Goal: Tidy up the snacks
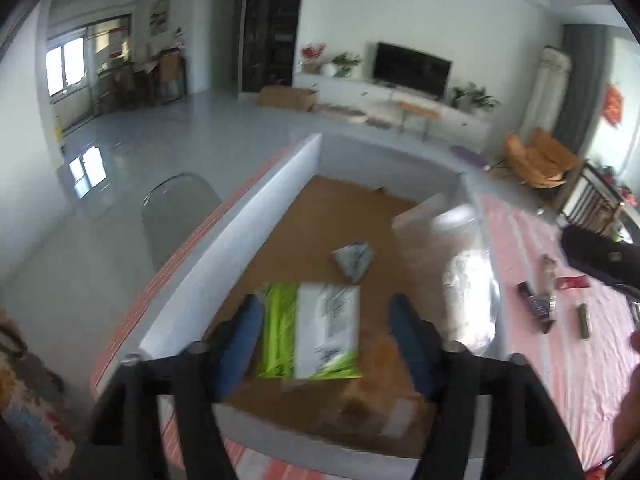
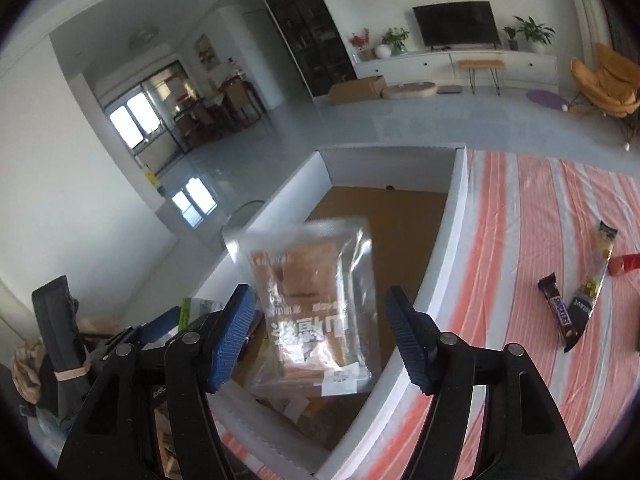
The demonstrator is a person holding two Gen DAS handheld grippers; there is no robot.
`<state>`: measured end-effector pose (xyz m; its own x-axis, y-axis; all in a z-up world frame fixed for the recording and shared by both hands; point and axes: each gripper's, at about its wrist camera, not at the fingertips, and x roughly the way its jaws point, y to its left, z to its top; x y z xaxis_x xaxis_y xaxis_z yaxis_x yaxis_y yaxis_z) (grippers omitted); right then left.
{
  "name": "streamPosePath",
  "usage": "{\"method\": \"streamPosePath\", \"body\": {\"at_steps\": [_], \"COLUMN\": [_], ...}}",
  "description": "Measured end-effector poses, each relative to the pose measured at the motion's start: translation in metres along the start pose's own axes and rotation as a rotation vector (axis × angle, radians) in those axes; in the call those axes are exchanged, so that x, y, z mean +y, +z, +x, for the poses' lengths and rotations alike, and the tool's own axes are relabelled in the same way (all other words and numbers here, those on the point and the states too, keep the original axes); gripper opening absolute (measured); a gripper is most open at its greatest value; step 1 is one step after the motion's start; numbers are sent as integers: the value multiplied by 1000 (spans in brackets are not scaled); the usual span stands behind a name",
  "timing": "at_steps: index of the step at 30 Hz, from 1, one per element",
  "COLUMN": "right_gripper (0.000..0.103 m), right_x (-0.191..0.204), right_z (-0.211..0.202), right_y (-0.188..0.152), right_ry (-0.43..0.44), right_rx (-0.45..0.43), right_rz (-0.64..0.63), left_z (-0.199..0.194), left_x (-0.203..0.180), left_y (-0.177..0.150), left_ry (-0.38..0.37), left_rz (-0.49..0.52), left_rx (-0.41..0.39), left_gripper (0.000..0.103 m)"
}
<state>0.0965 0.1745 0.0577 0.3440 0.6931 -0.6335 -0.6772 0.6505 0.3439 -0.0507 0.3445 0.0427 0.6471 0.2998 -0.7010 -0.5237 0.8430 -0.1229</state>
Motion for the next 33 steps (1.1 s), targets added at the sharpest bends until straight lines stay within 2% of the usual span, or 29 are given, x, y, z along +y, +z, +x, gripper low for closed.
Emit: {"method": "streamPosePath", "body": {"at_steps": [2, 4, 7, 8, 12, 14, 19, 21, 25, 31, 33], "right_gripper": [72, 76, 76, 76, 76, 76, 76, 76, 79, 82, 83], "right_x": [-11, -34, -80, -102, -176, -203, -242, -253, -258, -262, -261], "right_z": [-12, -20, -32, -34, -55, -71, -104, -107, -116, -120, -120], "right_y": [-14, -30, -64, -81, -147, -173, -210, -214, -216, -220, -220], "right_ry": [-35, -114, -305, -389, -630, -703, -832, -847, -840, -811, -809], "right_rx": [-27, -43, -32, -9, 64, 67, 8, 4, -13, -20, -20], "right_rz": [-5, 1, 3, 10, 99, 148, 245, 288, 329, 364, 365], "left_z": [5, 7, 8, 7, -2, -4, 8, 24, 66, 119, 129], "left_x": [5, -3, -32, -46, -112, -151, -244, -279, -308, -320, -321], "left_y": [-5, -7, -11, -13, -24, -38, -80, -96, -124, -144, -149], "left_ry": [-5, -39, -118, -163, -353, -435, -554, -540, -449, -313, -290], "left_rz": [-24, -25, 7, 23, 122, 199, 369, 418, 478, 510, 522], "left_rx": [14, 14, -2, -5, 10, 31, 135, 164, 182, 189, 193], "left_gripper": [79, 83, 84, 85, 92, 96, 98, 98, 98, 98, 98]}}
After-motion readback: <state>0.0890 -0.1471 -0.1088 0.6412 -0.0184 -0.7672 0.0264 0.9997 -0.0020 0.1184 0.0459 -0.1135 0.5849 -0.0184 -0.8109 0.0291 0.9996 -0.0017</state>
